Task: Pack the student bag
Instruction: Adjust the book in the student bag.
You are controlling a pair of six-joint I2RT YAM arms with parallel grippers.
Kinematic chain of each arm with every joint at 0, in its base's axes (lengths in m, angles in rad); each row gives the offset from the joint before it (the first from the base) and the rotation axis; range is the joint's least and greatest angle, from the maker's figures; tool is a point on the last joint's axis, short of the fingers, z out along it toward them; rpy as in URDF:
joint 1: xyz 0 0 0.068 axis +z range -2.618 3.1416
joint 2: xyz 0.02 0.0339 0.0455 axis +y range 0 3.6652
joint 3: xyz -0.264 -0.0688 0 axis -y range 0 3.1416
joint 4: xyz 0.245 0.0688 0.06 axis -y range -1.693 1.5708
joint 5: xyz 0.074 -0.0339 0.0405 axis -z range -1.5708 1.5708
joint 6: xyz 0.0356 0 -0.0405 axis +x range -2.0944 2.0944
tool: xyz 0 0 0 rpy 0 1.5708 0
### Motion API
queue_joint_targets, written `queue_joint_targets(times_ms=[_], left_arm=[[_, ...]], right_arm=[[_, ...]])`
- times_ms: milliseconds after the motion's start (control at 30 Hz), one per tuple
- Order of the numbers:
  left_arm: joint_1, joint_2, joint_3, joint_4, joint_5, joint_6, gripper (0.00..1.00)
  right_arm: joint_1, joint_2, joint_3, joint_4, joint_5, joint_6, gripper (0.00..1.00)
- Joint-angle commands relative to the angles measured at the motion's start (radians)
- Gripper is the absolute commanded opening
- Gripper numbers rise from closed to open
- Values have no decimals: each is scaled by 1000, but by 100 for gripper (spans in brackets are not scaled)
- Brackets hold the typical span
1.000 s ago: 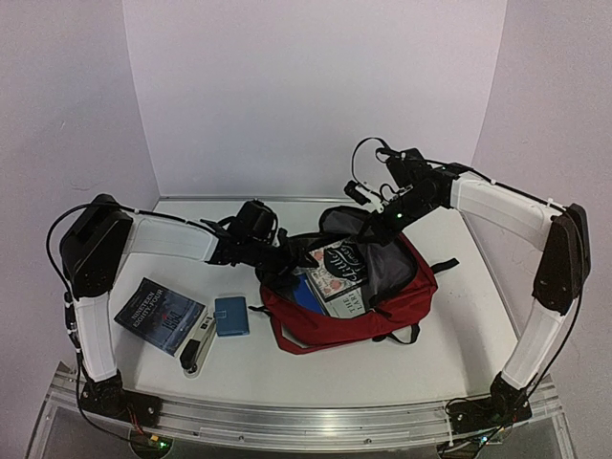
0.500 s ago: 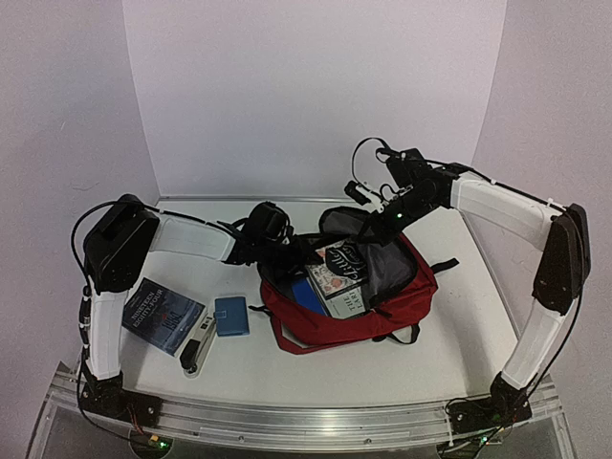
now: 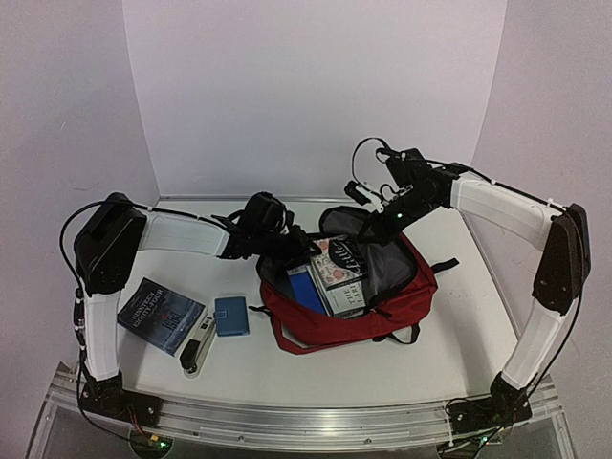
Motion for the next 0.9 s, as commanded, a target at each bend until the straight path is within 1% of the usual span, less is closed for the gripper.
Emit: queue_joint_targets(times_ms=[0,100,233,367,600,767,833,867], left_arm=[[3,-97,34,26,-12,86,42],[2,-80,58,6,-2,101,46],[3,-48,89,8,20,109,47],[3,-26,118,-23,20,120,54],[3,-4,124,-37,31,144,54],[4,10,115,-77,22,106,59],[7,24,117,-79,22,89,58],[8,37,128,-84,28,86,56]], right_arm=[[-1,-24,16,-7,-25,2,0],[-1,-22,18,-7,-25,6,0],[0,-21,24,-8,-23,11,0],[-1,-21,25,-8,-23,14,0],[-1,-22,25,-8,-20,15,0],[-1,-21,26,-9,-20,16,0],[-1,-19,27,-8,-22,17,0],[-1,-18,27,-8,-22,18,0]])
